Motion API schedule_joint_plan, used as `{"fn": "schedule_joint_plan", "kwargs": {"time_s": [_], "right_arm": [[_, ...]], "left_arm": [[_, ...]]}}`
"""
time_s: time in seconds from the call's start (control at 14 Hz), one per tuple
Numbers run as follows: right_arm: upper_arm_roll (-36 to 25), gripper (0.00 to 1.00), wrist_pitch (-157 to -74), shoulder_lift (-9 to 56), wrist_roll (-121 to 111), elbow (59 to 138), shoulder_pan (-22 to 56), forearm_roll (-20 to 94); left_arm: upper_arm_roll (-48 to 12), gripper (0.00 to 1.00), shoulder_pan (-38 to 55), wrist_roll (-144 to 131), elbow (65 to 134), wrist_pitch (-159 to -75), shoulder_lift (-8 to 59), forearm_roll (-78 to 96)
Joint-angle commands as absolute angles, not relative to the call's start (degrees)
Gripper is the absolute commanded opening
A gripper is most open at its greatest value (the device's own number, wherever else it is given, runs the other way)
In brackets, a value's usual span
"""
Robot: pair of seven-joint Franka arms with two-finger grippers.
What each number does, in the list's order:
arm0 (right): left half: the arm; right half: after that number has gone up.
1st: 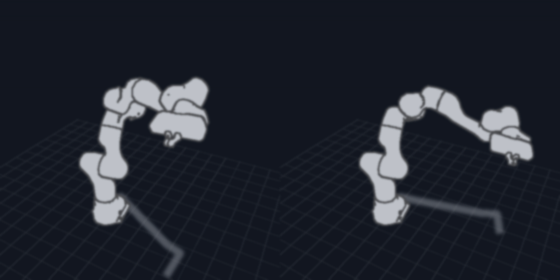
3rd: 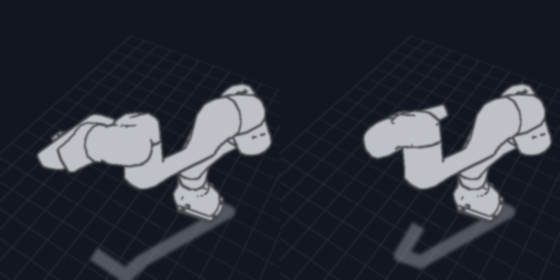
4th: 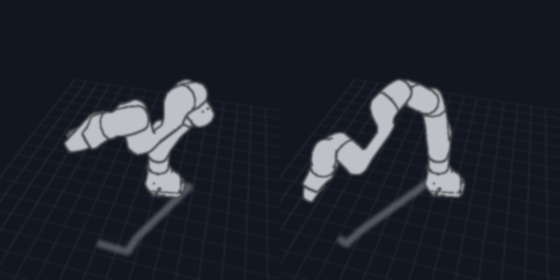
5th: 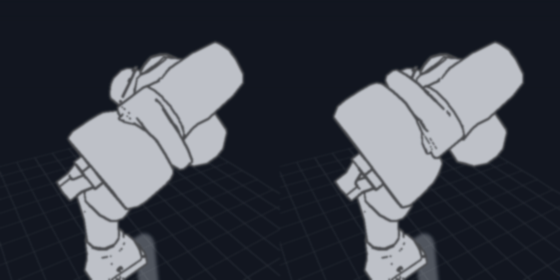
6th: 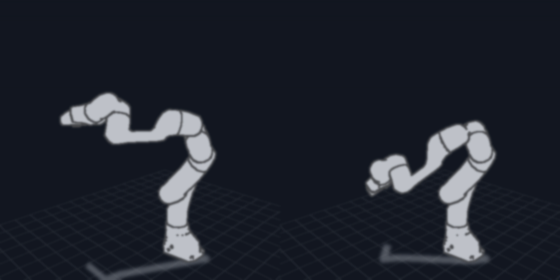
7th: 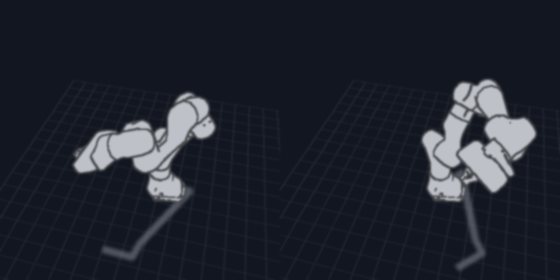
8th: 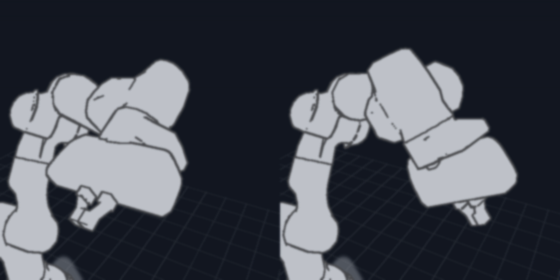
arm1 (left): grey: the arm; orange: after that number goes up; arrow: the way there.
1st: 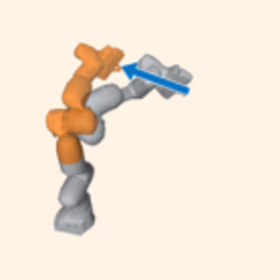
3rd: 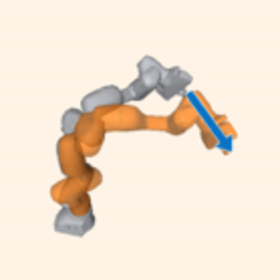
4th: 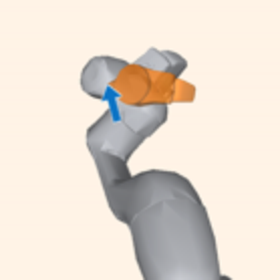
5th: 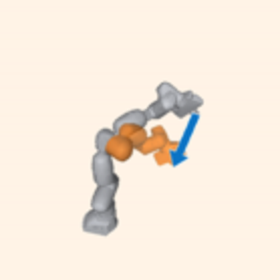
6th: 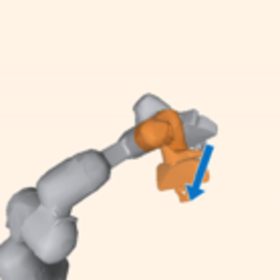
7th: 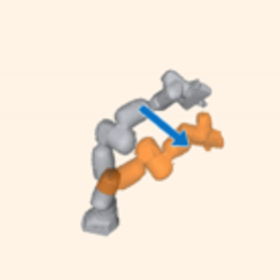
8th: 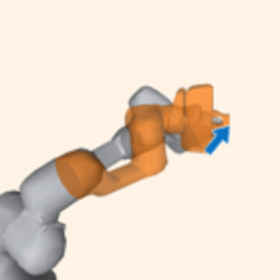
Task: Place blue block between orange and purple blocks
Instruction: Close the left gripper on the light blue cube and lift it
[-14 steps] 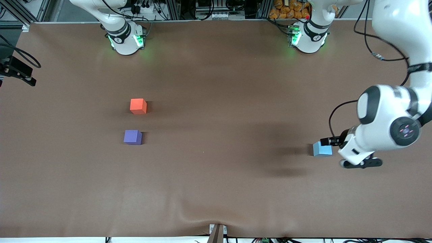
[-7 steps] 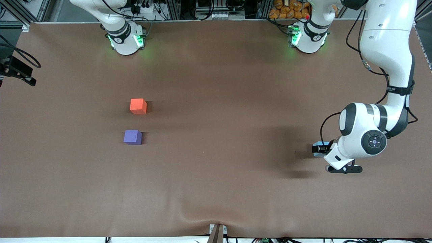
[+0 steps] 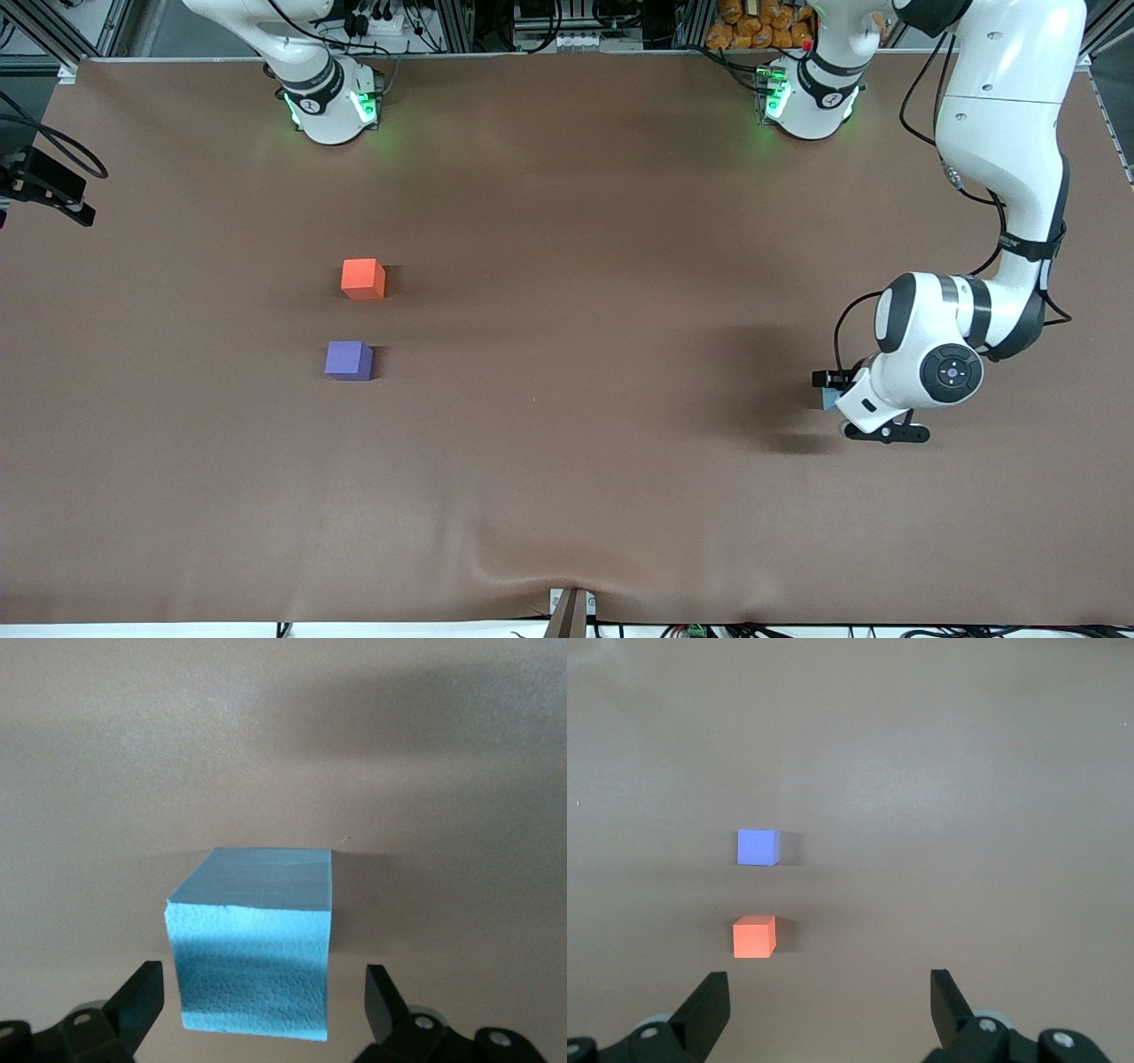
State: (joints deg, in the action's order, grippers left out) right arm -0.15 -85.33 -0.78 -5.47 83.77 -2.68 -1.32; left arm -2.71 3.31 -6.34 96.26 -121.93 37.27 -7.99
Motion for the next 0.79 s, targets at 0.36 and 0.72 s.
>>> {"fn": "schedule_joint_plan", "kwargs": {"time_s": [0.36, 0.72], "right_arm": [[0.5, 1.00, -84.7, -0.4, -5.8, 83.0, -3.6, -1.3], [0.5, 1.00, -84.7, -0.4, -5.8, 83.0, -3.7, -1.3]], "left_arm": [[-3.3, 0.45, 4.4, -5.3, 96.2, -125.0, 36.4, -11.0], [-12.1, 0.45, 6.1, -14.6, 96.4, -118.3, 30.1, -10.3]]}}
